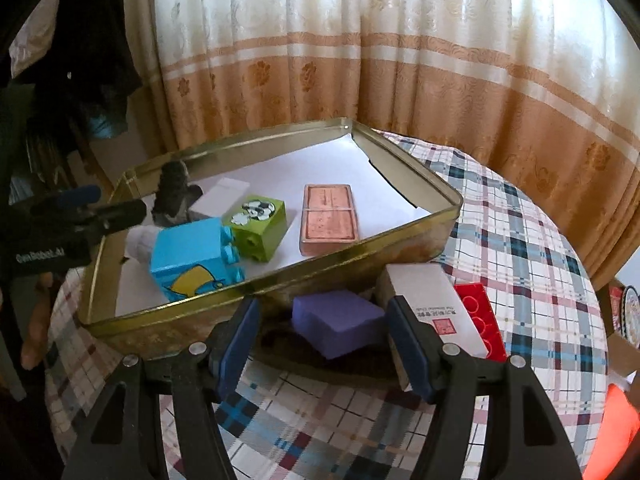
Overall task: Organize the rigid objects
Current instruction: 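Withdraw both grippers from the tray, moving the right gripper toward the purple cube, then grasp the purple cube with the right gripper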
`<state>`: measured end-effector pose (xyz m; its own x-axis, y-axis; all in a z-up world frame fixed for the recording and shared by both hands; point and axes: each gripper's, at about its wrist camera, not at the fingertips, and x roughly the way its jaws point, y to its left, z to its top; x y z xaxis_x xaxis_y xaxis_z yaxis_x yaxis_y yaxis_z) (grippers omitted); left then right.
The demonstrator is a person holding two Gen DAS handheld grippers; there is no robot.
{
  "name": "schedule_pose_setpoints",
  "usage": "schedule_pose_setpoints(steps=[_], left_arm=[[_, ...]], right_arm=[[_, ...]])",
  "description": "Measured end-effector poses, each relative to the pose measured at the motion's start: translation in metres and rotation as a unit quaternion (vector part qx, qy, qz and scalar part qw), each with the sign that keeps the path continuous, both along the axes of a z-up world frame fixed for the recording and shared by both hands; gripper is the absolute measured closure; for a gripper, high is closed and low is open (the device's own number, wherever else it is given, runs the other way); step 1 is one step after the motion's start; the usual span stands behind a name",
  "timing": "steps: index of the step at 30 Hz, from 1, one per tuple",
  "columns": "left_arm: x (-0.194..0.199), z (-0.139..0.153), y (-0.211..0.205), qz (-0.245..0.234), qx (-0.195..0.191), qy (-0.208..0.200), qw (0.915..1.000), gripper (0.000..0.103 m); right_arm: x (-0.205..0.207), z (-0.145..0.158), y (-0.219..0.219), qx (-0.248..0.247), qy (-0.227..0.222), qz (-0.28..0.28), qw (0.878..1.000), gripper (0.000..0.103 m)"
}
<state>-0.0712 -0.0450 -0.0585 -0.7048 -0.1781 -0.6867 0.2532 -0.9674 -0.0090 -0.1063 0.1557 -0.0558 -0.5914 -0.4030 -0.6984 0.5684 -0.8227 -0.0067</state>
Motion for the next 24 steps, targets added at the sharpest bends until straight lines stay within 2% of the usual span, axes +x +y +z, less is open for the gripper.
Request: schedule_pose_setpoints(steps=[10,13,16,17,19,21,24], left_arm=[[0.001,0.000,0.002,0.000,0.003,0.000,1.0000,0.003],[0.002,0.000,0.002,-0.002,0.003,-0.001,1.0000,0.003],[0.003,0.000,0.002,0.000,0.003,0.001,1.0000,0.003],[0.003,0.001,0.001,0.000,0.004,0.001,1.0000,0.003],[0.003,0.001,0.001,0.001,0.003,0.003,1.0000,0.003],[0.004,0.003,0.001,0.002,0.003,0.005,1.0000,0.003],[0.005,0.004,0.004,0.002,0.003,0.007,1.0000,0.003]], right_arm=[[-0.004,-0.005,-0.007,0.037,0.006,-0.015,0.999,0.035],[-0.012,-0.012,-0.007,0.041,-0.019,-0.025,0.999,0.038],[-0.021,-0.012,-0.001,0.017,-0.040,-0.031,0.999,0.039],[-0.024,-0.013,0.001,0.005,-0.049,-0.031,0.998,0.046],[-0.025,-0.014,0.004,-0.011,-0.060,-0.032,0.998,0.049],[-0.021,-0.012,0.002,-0.009,-0.053,-0.031,0.998,0.049],[-0.013,-0.004,0.005,-0.032,-0.034,-0.027,0.999,0.049]])
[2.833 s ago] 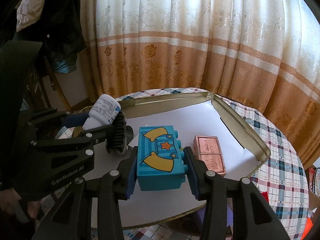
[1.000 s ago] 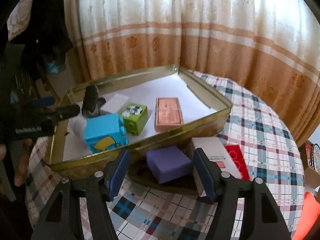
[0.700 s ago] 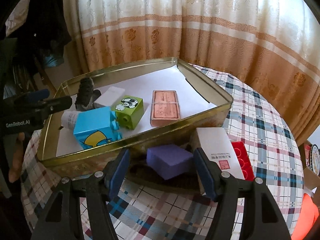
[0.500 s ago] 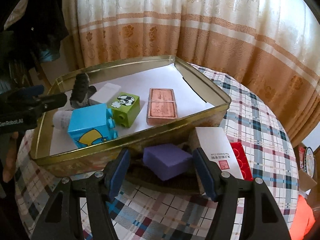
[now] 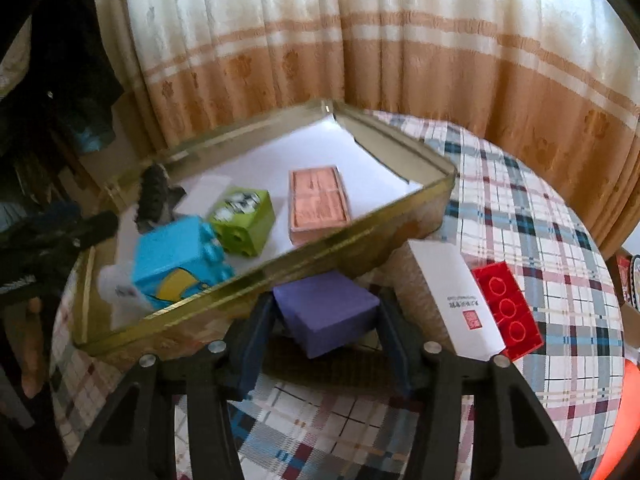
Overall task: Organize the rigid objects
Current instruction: 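Grasp the purple cube with the right gripper, then grasp the black comb with the left gripper while the right holds the purple cube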
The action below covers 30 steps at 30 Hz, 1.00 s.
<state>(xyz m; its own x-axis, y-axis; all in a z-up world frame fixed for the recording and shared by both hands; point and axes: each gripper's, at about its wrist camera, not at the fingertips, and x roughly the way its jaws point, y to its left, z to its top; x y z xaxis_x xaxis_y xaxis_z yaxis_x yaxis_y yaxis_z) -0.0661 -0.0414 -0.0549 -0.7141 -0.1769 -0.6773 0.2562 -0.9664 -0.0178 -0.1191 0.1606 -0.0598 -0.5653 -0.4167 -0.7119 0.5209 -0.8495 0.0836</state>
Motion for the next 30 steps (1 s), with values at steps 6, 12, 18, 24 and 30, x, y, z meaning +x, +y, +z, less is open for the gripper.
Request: schedule_pose_setpoints(steps=[6,12,18,24,30], left_arm=[[0.002,0.012,0.022,-0.024,-0.010,0.014,0.9995,0.003],[0.005,0.026,0.070,-0.069,-0.017,0.037,0.9968,0.003],[-0.003,0.031,0.126,-0.113,-0.027,0.045,0.9922,0.003],[-0.020,0.022,0.172,-0.148,-0.022,0.029,0.9884,0.003],[-0.037,-0.001,0.203,-0.167,-0.034,-0.004,0.9853,0.009]], right_arm=[[0.030,0.019,0.018,-0.045,0.036,-0.007,0.998,0.049],[0.051,0.047,0.061,-0.074,0.087,-0.059,0.992,0.049],[0.041,0.039,0.108,-0.034,0.108,-0.147,0.983,0.049],[0.031,0.017,0.144,-0.060,0.088,-0.197,0.975,0.049],[0.030,0.011,0.159,-0.077,0.083,-0.211,0.971,0.049]])
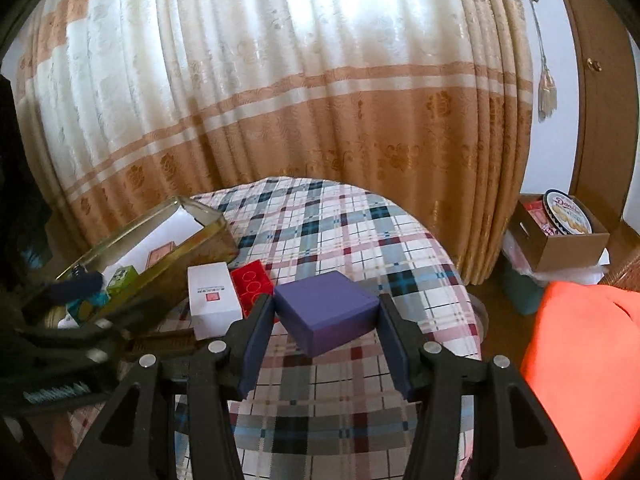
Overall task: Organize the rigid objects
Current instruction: 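Grasp the black comb with the left gripper while the right holds the purple cube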
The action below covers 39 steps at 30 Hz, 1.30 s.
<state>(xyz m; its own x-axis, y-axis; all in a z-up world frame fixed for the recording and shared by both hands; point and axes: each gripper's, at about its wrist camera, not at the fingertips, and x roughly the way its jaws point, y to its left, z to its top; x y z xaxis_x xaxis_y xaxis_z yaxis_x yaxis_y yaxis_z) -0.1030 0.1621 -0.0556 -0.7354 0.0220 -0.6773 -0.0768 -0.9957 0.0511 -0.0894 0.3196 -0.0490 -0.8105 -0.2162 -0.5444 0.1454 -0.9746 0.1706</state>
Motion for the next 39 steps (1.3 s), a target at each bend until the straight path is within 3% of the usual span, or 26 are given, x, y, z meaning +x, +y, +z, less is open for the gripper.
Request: schedule_pose_setpoints(steps=[2,13,18,19,20,22,26,29,31,32,35,38,39], left_arm=[[-0.005,-0.006,0.005,-0.001,0.001,-0.006,1.0000,0.013],[-0.038,-0.040,0.014,0.003,-0.004,-0.059,0.9983,0.013],[-0.043,-0.039,0.016,-0.003,0.009,-0.062,0.9980,0.018],[-0.044,-0.040,0.017,-0.004,0.006,-0.060,0.9982,0.022],[-0.044,-0.042,0.018,-0.002,0.000,-0.063,0.9980,0.037],[-0.045,-0.045,0.017,-0.013,0.017,-0.074,0.9970,0.048],[-0.041,-0.048,0.023,-0.036,0.020,-0.080,0.9959,0.081],[-0.039,-0.047,0.023,-0.044,0.024,-0.079,0.9956,0.088],[-0.037,-0.044,0.019,-0.042,0.032,-0.075,0.9957,0.087],[-0.037,-0.043,0.017,-0.037,0.036,-0.076,0.9958,0.082],[-0.037,-0.039,0.008,-0.029,0.046,-0.075,0.9957,0.054],[-0.026,-0.033,0.001,-0.045,0.047,-0.073,0.9952,0.052],[-0.021,-0.032,-0.001,-0.058,0.050,-0.073,0.9944,0.040]], right_arm=[[-0.001,-0.001,0.001,-0.001,-0.004,-0.006,1.000,0.049],[-0.002,-0.001,0.010,-0.007,0.003,-0.011,1.000,0.049],[-0.001,0.000,0.004,0.004,0.002,-0.007,1.000,0.049],[-0.001,0.000,0.003,0.006,0.003,-0.007,1.000,0.049],[0.000,0.001,0.002,0.009,0.005,-0.006,1.000,0.049],[0.000,0.001,0.000,0.013,0.006,-0.005,1.000,0.049],[0.000,0.002,0.001,0.008,0.004,-0.005,1.000,0.049],[0.000,0.001,0.002,0.010,0.005,-0.004,1.000,0.049],[0.001,0.001,0.002,0.008,0.004,-0.004,1.000,0.049],[0.000,0.001,0.002,0.007,0.004,-0.004,1.000,0.049],[0.001,0.001,0.002,0.005,0.003,-0.004,1.000,0.049],[0.001,0.000,0.002,0.004,0.002,-0.003,1.000,0.049],[0.001,0.000,0.003,0.003,0.001,-0.004,1.000,0.049]])
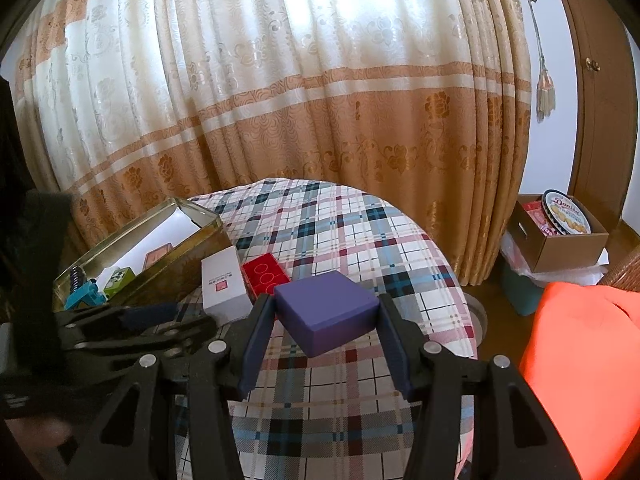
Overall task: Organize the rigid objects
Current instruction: 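Grasp the black comb with the left gripper while the right holds the purple cube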
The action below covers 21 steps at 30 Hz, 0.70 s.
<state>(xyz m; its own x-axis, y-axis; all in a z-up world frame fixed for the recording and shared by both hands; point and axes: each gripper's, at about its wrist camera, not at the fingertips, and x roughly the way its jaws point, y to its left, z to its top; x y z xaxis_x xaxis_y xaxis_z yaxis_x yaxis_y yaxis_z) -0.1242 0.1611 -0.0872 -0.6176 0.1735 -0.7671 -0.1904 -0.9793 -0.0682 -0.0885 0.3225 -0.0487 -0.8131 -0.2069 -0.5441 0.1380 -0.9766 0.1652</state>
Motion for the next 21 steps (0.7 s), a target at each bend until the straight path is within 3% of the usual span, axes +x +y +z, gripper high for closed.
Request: schedule_pose_setpoints(steps=[2,7,10,13,16,21], left_arm=[[0.012,0.001,-0.004,-0.014,-0.018,0.009,0.9997,0.027],[0.020,-0.006,-0.006,-0.059,-0.051,0.010,0.9969,0.028],[0.019,-0.007,-0.005,-0.068,-0.056,0.007,0.9961,0.028],[0.014,-0.015,-0.003,-0.075,-0.087,-0.009,0.9933,0.026],[0.010,-0.018,-0.020,-0.073,-0.037,-0.037,0.9959,0.026],[0.024,-0.018,-0.025,-0.087,-0.040,-0.032,0.9949,0.030]], right_arm=[[0.000,0.000,0.000,-0.002,0.000,0.001,1.000,0.049],[0.000,0.001,-0.002,0.000,0.003,0.002,1.000,0.049],[0.000,0.001,-0.001,0.000,0.004,0.003,1.000,0.049],[0.000,0.000,-0.001,0.001,0.003,0.004,1.000,0.049],[0.000,0.001,-0.002,0.002,0.003,0.005,1.000,0.049],[0.000,0.002,-0.003,0.005,0.000,0.007,1.000,0.049]])
